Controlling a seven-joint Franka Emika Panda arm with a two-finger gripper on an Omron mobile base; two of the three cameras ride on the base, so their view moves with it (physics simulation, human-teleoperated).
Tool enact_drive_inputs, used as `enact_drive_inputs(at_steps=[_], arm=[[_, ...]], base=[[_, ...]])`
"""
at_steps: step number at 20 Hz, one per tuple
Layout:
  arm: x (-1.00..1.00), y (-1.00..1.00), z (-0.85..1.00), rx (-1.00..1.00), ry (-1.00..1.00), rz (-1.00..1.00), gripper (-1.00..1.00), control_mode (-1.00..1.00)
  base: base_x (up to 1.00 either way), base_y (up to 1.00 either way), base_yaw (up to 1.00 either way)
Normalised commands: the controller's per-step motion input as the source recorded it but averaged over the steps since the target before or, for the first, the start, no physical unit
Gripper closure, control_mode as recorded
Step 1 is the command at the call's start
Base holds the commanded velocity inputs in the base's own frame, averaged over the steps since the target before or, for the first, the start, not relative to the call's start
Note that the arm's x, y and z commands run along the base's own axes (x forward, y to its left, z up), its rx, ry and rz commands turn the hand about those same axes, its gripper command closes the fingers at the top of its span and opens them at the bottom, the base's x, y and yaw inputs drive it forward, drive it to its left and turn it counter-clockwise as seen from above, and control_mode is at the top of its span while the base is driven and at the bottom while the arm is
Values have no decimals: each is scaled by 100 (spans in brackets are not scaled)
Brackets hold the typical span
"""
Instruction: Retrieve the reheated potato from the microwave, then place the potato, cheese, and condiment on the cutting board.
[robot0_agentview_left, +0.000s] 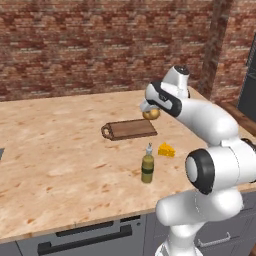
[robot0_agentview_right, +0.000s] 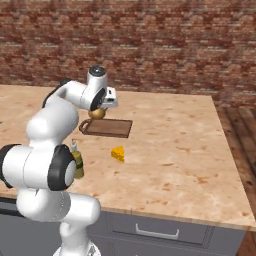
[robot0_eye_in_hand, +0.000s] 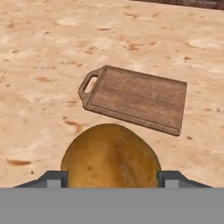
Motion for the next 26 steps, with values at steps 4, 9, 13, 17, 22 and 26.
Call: enact_drive_inputs(at_steps=[4,9,13,17,22,26], arm=[[52,-12,-30,-2,0,0,100,-100],[39,-7,-33,-8,0,0,100,-100],[40,-2,-29,-3,0,0,100,-100],[50,-3,-24,0,0,0,100,-100],[44,-12,-29,0,0,0,100,-100],[35,-15,-28,-2,0,0,100,-100]], base=[[0,0,0],[0,0,0],[0,0,0],[0,0,0],[0,0,0],[0,0,0]])
